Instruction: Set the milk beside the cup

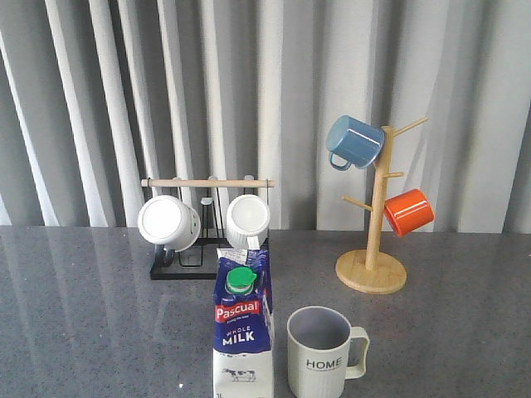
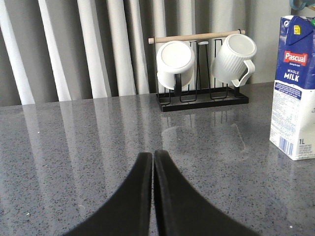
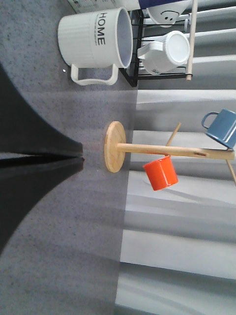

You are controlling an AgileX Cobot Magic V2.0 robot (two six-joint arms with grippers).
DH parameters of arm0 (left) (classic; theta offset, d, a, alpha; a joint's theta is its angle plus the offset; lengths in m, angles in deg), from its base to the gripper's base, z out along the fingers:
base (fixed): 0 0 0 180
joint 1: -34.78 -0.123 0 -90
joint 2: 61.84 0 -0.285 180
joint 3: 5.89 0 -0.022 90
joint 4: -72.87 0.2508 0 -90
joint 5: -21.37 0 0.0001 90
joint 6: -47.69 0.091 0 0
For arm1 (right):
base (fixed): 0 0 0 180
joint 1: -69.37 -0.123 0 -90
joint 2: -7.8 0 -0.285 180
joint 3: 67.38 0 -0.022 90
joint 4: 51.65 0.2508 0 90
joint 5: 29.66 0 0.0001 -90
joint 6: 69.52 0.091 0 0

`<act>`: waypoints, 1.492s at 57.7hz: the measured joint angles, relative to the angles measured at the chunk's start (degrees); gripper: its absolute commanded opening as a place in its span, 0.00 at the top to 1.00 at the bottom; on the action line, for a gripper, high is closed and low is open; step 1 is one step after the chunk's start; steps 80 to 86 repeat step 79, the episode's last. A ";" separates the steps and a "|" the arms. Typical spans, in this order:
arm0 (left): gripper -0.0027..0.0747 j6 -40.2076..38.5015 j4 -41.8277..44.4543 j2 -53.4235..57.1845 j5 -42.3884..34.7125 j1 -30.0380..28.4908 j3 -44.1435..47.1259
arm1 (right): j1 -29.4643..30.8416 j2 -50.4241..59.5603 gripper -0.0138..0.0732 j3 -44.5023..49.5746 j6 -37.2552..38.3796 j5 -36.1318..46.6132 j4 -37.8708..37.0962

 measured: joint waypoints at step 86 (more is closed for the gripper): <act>0.97 0.00 0.00 0.00 0.05 0.00 0.00 | 3.99 3.94 0.85 2.26 6.36 -0.69 0.17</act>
